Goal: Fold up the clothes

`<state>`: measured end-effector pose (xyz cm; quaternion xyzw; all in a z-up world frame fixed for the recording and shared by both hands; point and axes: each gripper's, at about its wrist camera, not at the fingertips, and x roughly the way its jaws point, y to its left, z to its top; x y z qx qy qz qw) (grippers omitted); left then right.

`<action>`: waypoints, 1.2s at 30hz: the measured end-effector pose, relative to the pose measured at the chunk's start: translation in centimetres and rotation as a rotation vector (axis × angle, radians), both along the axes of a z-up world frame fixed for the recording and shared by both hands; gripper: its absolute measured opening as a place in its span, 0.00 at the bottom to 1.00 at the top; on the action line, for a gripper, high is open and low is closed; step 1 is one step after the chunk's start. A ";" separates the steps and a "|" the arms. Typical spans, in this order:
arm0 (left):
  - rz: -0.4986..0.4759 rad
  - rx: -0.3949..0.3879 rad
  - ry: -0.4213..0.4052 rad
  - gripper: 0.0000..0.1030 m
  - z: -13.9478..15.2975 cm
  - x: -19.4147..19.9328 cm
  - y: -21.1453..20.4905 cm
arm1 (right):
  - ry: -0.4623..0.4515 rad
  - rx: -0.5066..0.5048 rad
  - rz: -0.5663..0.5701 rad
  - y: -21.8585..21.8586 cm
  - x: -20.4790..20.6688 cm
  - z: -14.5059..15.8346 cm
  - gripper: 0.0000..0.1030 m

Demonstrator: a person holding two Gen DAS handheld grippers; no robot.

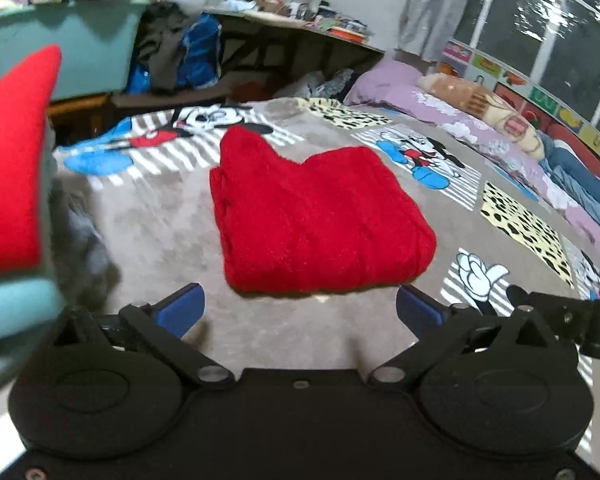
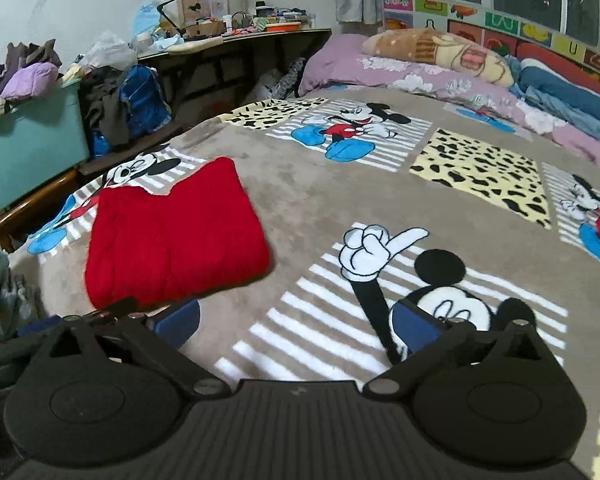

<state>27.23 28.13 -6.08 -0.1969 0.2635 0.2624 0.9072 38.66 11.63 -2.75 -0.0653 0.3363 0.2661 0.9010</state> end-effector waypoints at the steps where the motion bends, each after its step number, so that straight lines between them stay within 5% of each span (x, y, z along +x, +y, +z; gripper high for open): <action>1: 0.003 0.014 0.005 1.00 0.3 -0.4 0.0 | -0.004 -0.004 -0.002 -0.1 -0.4 0.3 0.99; 6: 0.038 0.007 0.023 1.00 2.2 -2.4 0.6 | -0.018 -0.020 -0.017 -0.5 -2.4 1.6 0.99; 15: 0.031 0.106 0.069 1.00 6.5 -6.0 -1.0 | -0.033 -0.027 -0.015 -0.7 -5.8 3.8 0.99; 36: -0.020 0.140 0.066 1.00 8.3 -9.7 -2.2 | -0.041 -0.010 -0.029 -1.1 -10.9 5.9 0.99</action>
